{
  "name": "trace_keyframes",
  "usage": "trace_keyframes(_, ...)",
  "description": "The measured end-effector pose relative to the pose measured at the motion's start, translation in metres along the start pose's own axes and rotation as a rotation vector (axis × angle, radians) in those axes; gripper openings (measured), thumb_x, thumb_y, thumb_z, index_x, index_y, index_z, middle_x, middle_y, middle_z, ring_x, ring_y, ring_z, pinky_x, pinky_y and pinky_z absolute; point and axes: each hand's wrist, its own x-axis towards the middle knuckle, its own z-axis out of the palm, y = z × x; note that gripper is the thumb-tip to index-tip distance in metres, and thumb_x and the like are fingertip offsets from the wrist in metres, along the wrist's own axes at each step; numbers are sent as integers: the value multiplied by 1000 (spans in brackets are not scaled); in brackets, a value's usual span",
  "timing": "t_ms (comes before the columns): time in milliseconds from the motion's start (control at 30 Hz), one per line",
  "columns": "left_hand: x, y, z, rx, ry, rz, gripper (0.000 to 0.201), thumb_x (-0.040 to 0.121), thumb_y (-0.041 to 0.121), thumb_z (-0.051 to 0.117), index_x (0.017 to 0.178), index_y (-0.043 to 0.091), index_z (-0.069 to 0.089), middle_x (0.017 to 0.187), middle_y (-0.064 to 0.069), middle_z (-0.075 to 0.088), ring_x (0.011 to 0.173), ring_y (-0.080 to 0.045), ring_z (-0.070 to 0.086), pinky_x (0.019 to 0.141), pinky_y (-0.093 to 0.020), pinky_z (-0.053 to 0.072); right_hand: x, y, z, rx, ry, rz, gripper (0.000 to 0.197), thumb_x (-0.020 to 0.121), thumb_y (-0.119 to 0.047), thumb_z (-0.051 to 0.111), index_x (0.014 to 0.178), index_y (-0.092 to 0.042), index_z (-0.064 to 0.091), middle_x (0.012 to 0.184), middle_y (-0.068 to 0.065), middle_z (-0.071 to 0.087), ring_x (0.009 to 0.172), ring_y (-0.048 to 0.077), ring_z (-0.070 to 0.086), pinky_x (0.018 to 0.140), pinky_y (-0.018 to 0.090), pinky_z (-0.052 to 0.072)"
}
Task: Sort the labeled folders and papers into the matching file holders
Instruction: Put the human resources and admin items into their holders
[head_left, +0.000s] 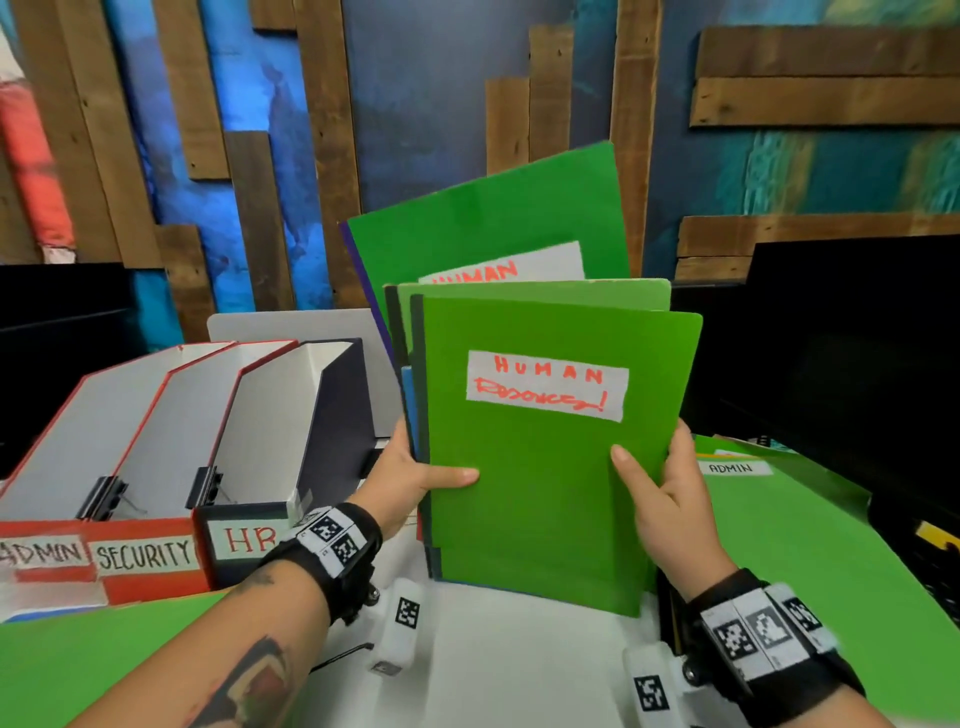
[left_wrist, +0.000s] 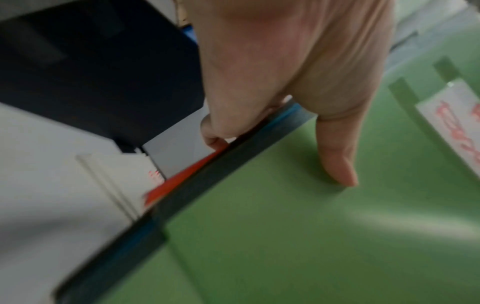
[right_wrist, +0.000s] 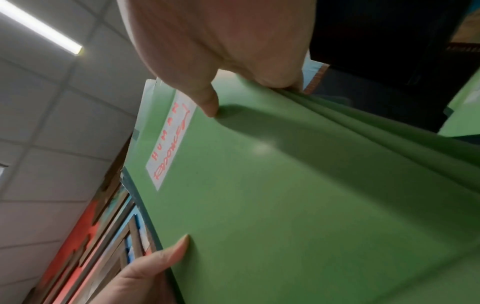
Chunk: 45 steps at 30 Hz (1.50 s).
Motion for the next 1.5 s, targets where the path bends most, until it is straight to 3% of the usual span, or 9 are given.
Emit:
trace_keyframes(233,-5,48,28,-75,113,205,66,80,20,83,138,10,52,123,-9,72,111,-28,71,91,-44,59,0,-18,10,-108,-48,96,86,95,-20,69,157,-34,10,118,-44,35,93,-11,52,85,12,43)
trace_keyframes(433,-4,53,30,61,172,218,47,84,27,79,125,11,64,114,-2,76,105,-18,73,95,-41,58,7,-8,5,-225,-13,169,62,93,-27,72,140,-32,32,129,-14,60,85,3,52,85,30,48)
trace_keyframes(600,1,48,34,92,224,227,56,77,10,86,126,10,58,113,-2,75,101,-16,74,86,-32,61,22,-3,11,-335,-33,294,102,81,-24,85,153,-26,13,150,6,43,135,26,45,113,43,38)
trace_keyframes(800,-1,44,39,118,273,271,65,69,6,92,124,13,57,112,-1,75,100,-13,73,89,-36,60,60,-65,20,-560,111,-111,124,74,-37,86,159,-36,-5,164,10,13,152,31,14,123,54,17)
trace_keyframes(967,-7,49,42,221,329,324,65,60,19,98,113,21,61,103,7,76,93,-5,73,82,-28,59,83,-126,57,-841,5,-401,84,77,-74,65,150,-49,31,169,6,-8,153,39,-13,119,68,3)
trace_keyframes(1033,-11,49,44,272,363,345,66,58,26,99,111,25,60,102,10,75,94,-3,72,81,-24,57,82,-141,80,-889,-83,-396,81,70,-88,55,137,-44,48,169,3,-5,153,38,-15,116,73,-1)
trace_keyframes(1133,-18,49,49,330,402,384,80,61,32,97,128,27,53,117,17,66,111,2,60,86,-10,46,74,-148,113,-902,-166,-299,101,56,-99,48,126,-26,43,164,5,18,154,38,-9,112,79,4)
trace_keyframes(1233,-22,53,47,381,401,440,91,64,29,95,140,25,46,123,19,63,113,8,57,86,-1,42,74,-142,126,-814,-83,-316,96,52,-96,52,110,-21,36,140,5,37,151,38,10,111,78,14)
trace_keyframes(1500,-32,58,35,501,371,435,66,68,30,93,116,29,48,98,12,71,85,2,69,76,-30,59,83,-132,125,-635,-61,-357,73,62,-69,71,110,-21,43,112,-2,44,125,29,41,112,45,34)
